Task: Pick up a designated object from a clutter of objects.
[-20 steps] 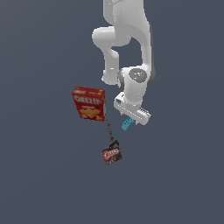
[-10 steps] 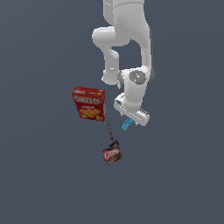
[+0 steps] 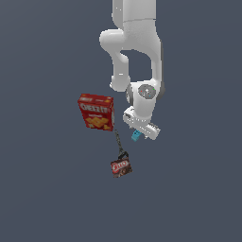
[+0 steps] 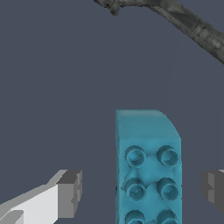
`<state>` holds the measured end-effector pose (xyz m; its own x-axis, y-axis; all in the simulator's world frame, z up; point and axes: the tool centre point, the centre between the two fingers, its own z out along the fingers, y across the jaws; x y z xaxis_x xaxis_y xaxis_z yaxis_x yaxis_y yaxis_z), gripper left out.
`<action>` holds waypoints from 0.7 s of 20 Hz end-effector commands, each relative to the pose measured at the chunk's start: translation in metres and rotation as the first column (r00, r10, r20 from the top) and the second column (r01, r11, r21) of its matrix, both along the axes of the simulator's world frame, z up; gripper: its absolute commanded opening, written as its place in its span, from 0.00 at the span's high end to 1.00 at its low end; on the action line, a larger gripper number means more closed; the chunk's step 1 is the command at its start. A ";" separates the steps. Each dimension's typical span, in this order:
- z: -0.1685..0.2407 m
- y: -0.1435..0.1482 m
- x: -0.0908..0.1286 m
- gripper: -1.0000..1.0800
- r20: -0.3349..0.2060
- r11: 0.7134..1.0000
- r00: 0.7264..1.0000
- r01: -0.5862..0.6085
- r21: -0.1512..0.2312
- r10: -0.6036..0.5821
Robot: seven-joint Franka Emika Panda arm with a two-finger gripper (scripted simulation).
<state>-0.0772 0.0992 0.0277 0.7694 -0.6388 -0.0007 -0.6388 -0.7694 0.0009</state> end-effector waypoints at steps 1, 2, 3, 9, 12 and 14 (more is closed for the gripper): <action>-0.005 0.000 0.000 0.04 0.001 1.000 1.000 0.000 0.000 0.000; -0.005 0.000 0.000 0.04 0.001 1.000 1.000 0.000 0.000 0.000; -0.006 0.000 0.000 0.04 0.001 1.000 1.000 0.000 0.000 0.000; -0.006 0.000 0.000 1.00 0.001 1.000 1.000 0.000 0.000 0.000; -0.006 0.000 0.000 1.00 0.001 1.000 1.000 0.000 0.000 0.000; -0.005 0.000 0.001 1.00 0.002 1.000 1.000 0.000 0.000 0.000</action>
<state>-0.0766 0.0999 0.0225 0.7697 -0.6384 0.0004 -0.6384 -0.7697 -0.0007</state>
